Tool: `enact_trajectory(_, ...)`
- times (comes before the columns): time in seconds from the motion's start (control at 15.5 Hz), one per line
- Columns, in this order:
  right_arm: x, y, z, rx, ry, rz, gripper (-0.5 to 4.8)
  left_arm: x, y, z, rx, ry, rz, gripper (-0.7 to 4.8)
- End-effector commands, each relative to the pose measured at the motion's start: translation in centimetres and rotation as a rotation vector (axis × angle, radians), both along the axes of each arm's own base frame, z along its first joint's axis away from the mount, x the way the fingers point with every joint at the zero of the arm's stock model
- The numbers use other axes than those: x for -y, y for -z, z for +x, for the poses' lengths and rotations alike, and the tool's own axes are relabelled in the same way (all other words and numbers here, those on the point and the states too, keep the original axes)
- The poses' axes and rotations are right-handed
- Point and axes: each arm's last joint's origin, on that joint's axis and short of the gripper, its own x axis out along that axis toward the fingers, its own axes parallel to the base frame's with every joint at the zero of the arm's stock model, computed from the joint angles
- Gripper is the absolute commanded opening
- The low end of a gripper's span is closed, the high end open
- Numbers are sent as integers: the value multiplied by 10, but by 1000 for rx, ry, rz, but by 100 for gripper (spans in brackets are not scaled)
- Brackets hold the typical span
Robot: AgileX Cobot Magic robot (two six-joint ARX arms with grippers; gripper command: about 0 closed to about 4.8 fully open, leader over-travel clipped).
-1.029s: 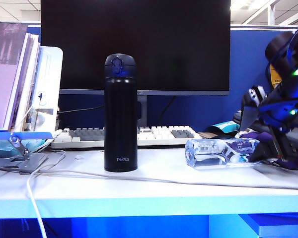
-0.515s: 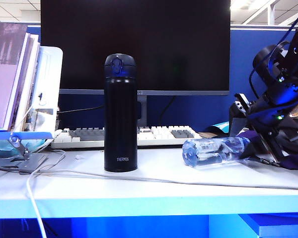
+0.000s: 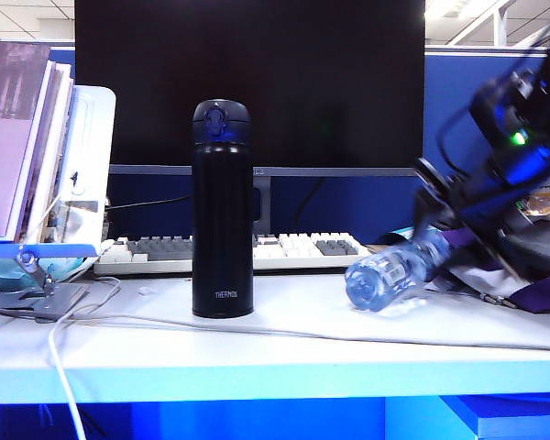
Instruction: Pick up the mineral water bottle and place it vertically to the right of the black thermos cup.
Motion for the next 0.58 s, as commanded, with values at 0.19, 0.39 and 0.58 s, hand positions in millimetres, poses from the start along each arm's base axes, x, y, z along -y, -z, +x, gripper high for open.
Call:
enact_trajectory(0.19, -2, -78, 12, 315, -213, -306, 183, 0, 1, 0, -9, 4, 1, -5)
enact_trajectory(0.39, 2, -136, -5, 506, -211, -447, 183, 0, 1, 0, -9, 4, 1, -5)
enact_trajectory(0.58, 7, -196, -45, 691, -181, -545, 178, 0, 1, 0, -9, 5, 1, -5)
